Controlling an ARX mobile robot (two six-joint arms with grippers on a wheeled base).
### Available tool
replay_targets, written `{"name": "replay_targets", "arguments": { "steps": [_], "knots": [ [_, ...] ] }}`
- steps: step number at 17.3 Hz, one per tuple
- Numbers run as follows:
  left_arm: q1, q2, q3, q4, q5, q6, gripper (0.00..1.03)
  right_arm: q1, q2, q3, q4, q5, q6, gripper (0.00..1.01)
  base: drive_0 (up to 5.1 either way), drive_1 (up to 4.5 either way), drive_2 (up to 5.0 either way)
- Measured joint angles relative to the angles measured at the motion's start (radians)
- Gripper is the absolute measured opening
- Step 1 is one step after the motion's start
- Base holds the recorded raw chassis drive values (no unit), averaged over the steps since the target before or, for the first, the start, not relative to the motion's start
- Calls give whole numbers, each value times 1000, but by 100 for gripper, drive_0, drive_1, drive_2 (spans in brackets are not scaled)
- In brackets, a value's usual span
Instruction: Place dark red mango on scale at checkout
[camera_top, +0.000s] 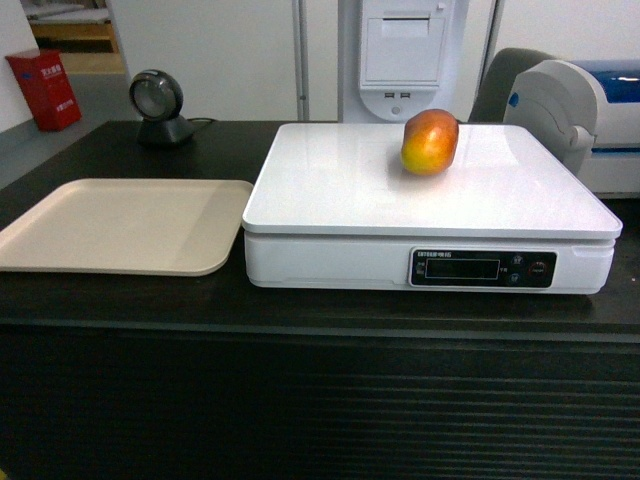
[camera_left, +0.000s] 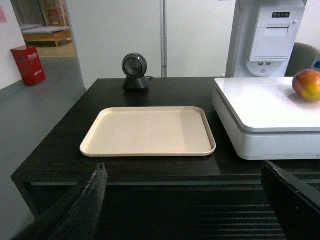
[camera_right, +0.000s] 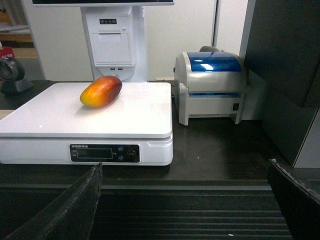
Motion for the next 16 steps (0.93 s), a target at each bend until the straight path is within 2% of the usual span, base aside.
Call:
{"name": "replay_targets", "arguments": {
  "steps": [1, 16],
  "knots": [
    [0, 0, 0, 0, 0, 0, 98, 0, 0, 0, 0, 0, 0, 98, 0, 0, 0],
    [0, 0, 0, 0, 0, 0, 98, 0, 0, 0, 0, 0, 0, 98, 0, 0, 0]
  ]
}}
